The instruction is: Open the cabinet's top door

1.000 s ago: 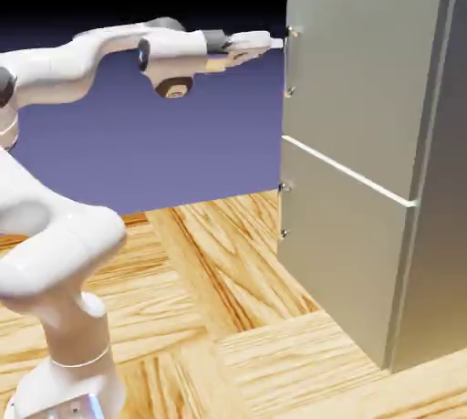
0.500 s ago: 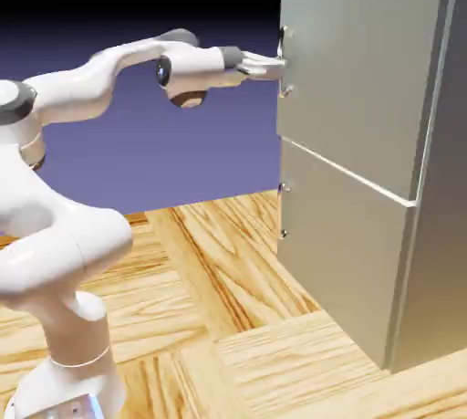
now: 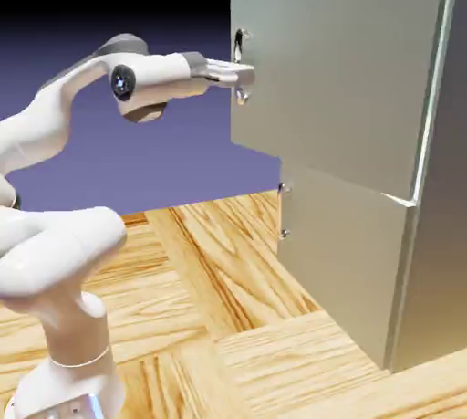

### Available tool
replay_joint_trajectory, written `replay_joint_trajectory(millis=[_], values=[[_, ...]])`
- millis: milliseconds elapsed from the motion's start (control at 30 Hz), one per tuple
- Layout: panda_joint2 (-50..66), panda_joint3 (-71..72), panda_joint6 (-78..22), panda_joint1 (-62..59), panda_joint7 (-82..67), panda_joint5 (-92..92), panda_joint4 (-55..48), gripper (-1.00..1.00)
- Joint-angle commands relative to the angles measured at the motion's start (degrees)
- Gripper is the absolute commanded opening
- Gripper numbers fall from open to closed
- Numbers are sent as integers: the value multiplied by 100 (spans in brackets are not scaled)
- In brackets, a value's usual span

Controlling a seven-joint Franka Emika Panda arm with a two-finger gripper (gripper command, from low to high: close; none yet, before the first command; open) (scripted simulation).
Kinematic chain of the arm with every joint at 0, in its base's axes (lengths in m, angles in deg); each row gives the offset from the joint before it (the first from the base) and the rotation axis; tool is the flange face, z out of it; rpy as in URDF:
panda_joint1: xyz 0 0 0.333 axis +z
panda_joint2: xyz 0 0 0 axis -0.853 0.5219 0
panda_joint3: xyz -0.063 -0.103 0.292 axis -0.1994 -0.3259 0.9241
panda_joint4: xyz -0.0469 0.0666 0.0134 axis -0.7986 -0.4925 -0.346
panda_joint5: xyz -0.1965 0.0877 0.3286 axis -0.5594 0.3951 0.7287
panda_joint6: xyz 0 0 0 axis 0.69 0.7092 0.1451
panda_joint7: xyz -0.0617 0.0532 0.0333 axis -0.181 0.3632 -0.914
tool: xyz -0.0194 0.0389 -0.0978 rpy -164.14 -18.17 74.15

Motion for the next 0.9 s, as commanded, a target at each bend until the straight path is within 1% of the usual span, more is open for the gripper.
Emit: replay_joint_trajectory(millis=[0, 167, 367, 533, 600, 867], values=[[-132, -123, -255, 10, -11, -4, 154, -100], [-223, -1134, -1236, 579, -561, -531, 991, -100], [-173, -2379, -2142, 874, -1037, -1405, 1518, -100], [-549, -2726, -3368, -84, -877, -1331, 1685, -100], [-522, -3055, -3863, -357, -958, -1486, 1756, -100], [551, -4717, -5102, -466, -1872, -2961, 1684, -100]])
